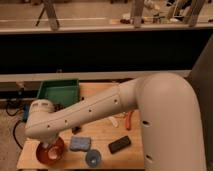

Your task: Place towel in red bowl

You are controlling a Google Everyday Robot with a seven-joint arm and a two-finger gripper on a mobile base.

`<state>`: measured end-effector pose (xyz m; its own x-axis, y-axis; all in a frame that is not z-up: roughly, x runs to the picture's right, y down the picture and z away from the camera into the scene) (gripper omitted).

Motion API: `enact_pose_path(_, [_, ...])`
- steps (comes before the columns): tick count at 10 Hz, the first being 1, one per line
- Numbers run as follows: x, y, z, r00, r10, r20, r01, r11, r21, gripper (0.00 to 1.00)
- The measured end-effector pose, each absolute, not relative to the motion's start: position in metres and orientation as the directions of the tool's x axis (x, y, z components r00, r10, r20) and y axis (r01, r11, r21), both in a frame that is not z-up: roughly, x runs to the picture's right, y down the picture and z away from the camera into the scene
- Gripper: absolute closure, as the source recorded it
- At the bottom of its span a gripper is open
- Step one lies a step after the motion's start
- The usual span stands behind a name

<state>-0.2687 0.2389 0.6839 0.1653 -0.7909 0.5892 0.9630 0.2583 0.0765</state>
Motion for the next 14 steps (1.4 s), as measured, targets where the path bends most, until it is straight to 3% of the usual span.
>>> enact_pose_path(2, [-0.272, 0.239, 0.684, 0.163, -0.790, 0.590, 0.961, 0.263, 0.086, 0.71])
enact_pose_path(9, [-0.278, 0.239, 0.685, 0.162, -0.789, 0.593, 0.954, 0.279, 0.111, 0.70])
enact_pose_path(11, [-0.279, 0.238, 0.685, 0.163, -0.787, 0.595, 0.951, 0.285, 0.118, 0.61])
enact_pose_path(14, [-0.281, 0.238, 0.685, 0.160, -0.785, 0.598, 0.948, 0.291, 0.128, 0.60])
